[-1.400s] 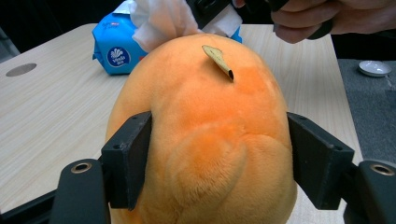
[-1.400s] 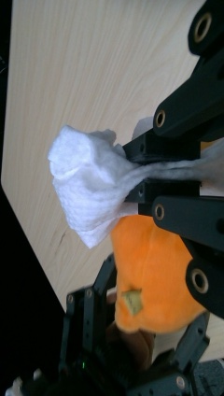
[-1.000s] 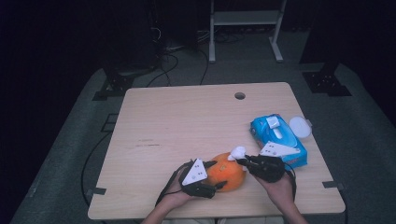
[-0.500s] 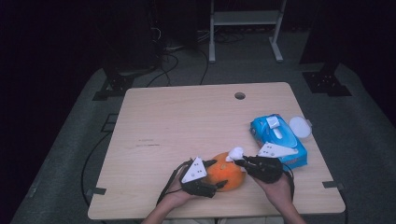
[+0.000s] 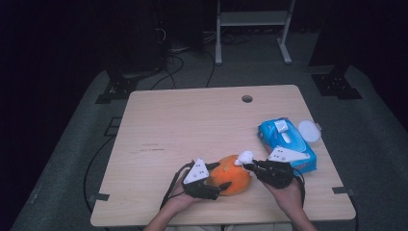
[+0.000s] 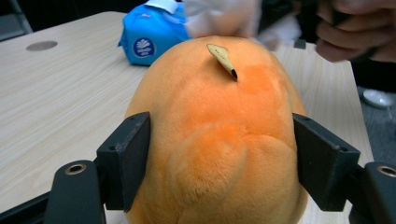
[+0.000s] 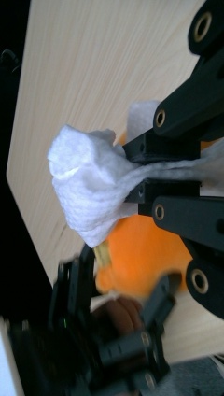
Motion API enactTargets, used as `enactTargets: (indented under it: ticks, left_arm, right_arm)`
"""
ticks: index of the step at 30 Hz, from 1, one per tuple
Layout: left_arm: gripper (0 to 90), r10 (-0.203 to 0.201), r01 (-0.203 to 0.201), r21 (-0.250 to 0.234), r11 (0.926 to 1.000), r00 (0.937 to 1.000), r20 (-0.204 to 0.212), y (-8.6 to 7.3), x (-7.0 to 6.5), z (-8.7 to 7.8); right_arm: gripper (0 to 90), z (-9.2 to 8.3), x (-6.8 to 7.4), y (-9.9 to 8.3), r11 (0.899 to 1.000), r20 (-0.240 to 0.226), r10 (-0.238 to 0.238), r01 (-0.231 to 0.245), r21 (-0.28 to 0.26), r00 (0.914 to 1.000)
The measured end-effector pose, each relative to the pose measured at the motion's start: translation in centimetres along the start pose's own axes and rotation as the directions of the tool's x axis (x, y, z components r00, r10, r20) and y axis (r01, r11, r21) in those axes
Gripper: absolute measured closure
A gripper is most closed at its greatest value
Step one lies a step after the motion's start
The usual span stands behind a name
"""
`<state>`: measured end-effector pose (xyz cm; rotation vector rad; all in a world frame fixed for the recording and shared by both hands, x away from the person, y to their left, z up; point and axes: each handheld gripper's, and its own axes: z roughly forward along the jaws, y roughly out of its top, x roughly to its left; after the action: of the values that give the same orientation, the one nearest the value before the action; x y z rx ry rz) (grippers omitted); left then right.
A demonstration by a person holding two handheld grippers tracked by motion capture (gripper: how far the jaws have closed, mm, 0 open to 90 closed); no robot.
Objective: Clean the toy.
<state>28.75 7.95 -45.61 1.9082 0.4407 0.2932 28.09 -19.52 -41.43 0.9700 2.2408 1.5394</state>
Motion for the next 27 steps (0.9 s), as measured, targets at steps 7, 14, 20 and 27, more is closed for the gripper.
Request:
enactTargets:
  ticks: [7, 14, 20, 27]
  left_arm:
    - [26.0, -0.038, 0.038, -0.002, 0.9993, 0.9992, -0.01, -0.1, 0.4, -0.2]
    - [25.9, -0.103, 0.102, -0.027, 0.9944, 0.9947, -0.005, -0.4, 1.3, -0.4]
    - [25.0, -0.11, 0.11, -0.027, 0.9936, 0.9937, -0.018, -0.4, 1.3, -0.4]
    - [25.0, -0.119, 0.118, -0.03, 0.9925, 0.9926, -0.025, -0.3, 1.3, -0.4]
  right_arm:
    - [81.7, 0.3, -1.7, -0.9, 0.999, 0.052, 0.04, -0.041, 0.029, 0.9979]
    - [81.6, 0.0, -1.3, -0.4, 0.999, 0.015, 0.045, -0.046, 0.008, 0.9989]
    - [81.6, 0.5, -1.6, -0.9, 0.998, 0.012, 0.059, -0.06, 0.026, 0.9982]
    - [81.6, 0.2, -1.2, -0.7, 0.998, 0.028, 0.055, -0.056, 0.021, 0.9981]
